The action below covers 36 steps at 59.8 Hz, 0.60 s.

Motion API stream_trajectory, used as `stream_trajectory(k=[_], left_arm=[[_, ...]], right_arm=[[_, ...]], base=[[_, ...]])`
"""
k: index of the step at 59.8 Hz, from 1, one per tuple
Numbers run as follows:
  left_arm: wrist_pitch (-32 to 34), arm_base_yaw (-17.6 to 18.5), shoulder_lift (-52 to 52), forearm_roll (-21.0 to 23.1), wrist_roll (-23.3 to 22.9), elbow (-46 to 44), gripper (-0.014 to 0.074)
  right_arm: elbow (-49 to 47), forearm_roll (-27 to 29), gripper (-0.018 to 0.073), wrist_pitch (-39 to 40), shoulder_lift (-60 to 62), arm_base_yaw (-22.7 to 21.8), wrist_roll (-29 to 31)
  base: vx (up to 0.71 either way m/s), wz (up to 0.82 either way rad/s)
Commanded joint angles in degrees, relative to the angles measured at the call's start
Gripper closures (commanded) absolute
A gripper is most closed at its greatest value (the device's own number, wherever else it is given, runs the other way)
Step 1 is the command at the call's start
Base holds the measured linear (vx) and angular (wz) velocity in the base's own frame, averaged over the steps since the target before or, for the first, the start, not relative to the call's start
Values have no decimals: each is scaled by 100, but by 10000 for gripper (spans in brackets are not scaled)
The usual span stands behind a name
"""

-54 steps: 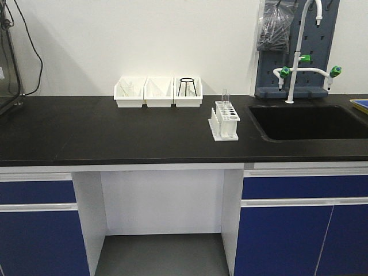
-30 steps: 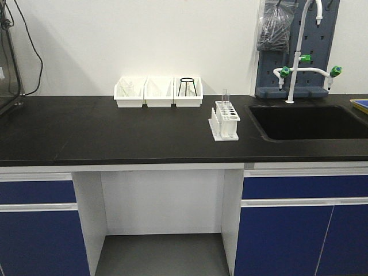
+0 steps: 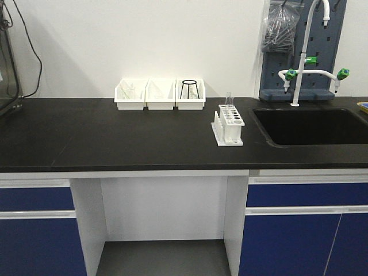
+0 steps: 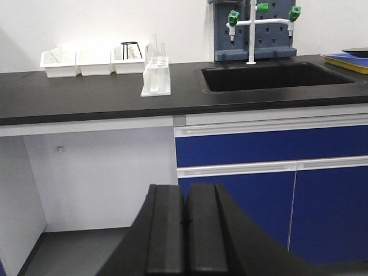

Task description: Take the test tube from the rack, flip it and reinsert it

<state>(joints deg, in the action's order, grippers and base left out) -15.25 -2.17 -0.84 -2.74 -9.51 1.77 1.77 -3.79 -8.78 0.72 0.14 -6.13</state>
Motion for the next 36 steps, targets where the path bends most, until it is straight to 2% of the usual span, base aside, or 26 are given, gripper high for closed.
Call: stream_trajectory(k=[1,19,36], left_arm=[[476,43,-6,26,-1,11,603],[476,43,-6,26,-1,11,603],[476,43,-6,26,-1,11,603]], right_arm=[[0,-9,571,491,25,-10,43],[0,-9,571,491,25,-10,43],[0,-9,571,503,25,-10,43]], base=[[26,-5],[35,-9],[46,8]])
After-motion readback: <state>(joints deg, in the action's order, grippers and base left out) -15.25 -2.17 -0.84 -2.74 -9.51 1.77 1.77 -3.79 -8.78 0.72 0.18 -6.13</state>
